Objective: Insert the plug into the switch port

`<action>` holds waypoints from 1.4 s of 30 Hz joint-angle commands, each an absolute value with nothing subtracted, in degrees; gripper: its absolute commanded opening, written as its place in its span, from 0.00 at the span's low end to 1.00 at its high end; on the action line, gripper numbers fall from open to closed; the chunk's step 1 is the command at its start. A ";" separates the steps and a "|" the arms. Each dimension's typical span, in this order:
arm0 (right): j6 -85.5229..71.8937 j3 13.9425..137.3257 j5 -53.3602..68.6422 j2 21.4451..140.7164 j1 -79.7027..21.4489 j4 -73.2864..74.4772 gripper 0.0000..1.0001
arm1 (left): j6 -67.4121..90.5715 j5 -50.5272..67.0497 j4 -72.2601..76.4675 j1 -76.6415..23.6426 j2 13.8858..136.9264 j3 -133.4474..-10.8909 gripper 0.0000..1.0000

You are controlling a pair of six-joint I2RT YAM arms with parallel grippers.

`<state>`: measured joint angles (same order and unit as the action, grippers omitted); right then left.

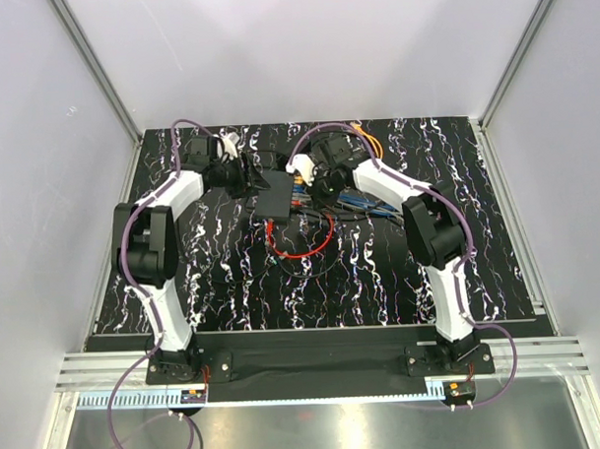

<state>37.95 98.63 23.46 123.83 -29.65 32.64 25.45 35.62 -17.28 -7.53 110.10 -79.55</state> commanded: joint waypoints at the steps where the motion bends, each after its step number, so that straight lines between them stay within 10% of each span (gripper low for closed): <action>1: 36.48 102.30 23.47 126.65 -31.20 31.29 0.00 | 23.55 33.93 -16.61 -7.12 111.97 -82.70 0.56; 42: 37.97 108.11 27.51 132.54 -34.89 35.33 0.00 | 21.18 34.72 -20.04 -9.84 120.06 -86.66 0.43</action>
<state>37.54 108.07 23.66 133.91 -33.01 36.75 21.43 34.09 -21.12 -9.80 120.03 -85.54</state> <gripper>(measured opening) 0.032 0.427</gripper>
